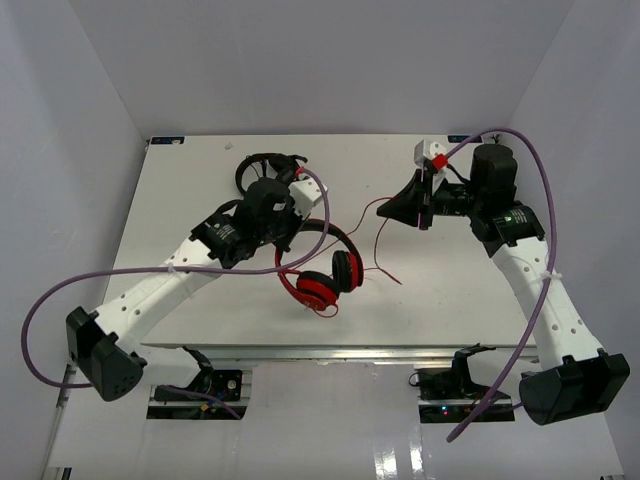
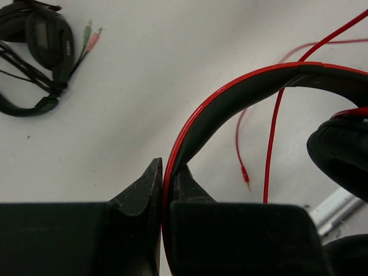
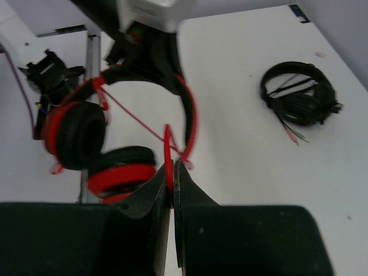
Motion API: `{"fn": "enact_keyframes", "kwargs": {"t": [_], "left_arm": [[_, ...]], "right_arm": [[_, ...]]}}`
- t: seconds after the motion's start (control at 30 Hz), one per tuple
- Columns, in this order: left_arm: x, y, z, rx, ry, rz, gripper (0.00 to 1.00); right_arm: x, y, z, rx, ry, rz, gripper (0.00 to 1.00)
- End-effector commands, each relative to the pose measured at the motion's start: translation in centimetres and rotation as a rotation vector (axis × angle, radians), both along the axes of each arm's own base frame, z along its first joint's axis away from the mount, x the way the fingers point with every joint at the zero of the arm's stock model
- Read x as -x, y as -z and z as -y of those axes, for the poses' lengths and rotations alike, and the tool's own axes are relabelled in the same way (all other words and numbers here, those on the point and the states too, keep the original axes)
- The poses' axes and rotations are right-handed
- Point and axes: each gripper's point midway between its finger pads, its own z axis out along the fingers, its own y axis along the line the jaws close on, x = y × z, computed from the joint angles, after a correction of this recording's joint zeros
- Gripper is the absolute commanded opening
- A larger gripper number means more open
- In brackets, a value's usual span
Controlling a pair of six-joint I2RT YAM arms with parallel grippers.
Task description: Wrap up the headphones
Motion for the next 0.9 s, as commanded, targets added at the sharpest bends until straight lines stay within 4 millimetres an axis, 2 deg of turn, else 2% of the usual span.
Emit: {"fn": "enact_keyframes", "kwargs": {"t": [0.0,0.03,0.13,0.3,0.37,0.5,0.6,0.7,0.87], "left_arm": [[-5.5,-4.1,-0.9,0.022,-0.256,0.184,0.0],[-6.2,-5.0,-0.5,0.044,-0.294,0.205,0.0],[-7.8,-5.6,0.0,0.093,-0.436,0.213,0.0],[-10.2,-6.5,0.2,0.102,-0.726,0.336,0.0],[-10.8,-7.8,1.4,0.198,-0.791,0.369,0.0],[-11.8,-8.8,2.7,0.392,-0.964,0.402,0.0],[-12.2,-9.5,3.5,0.527,-1.017,0.383,0.0],[-12.5,-10.8,4.3,0.733,-1.068,0.331,0.0],[-12.5,-14.2,4.7,0.938,-1.069,0.275,0.0]], "right_arm": [[3.9,-1.2,-2.5,-0.042,-0.118,-0.104,0.08],[4.0,-0.9,-2.9,-0.051,-0.129,-0.116,0.08],[3.7,0.2,-3.5,-0.061,-0.136,-0.21,0.08],[4.0,1.1,-4.4,-0.081,-0.173,-0.344,0.08],[4.1,1.3,-4.8,-0.097,-0.196,-0.383,0.08],[4.0,1.4,-5.3,-0.129,-0.214,-0.433,0.08],[3.6,1.5,-5.5,-0.142,-0.199,-0.463,0.08],[3.3,2.3,-5.5,-0.143,-0.17,-0.461,0.08],[2.9,4.6,-5.4,-0.13,-0.114,-0.454,0.08]]}}
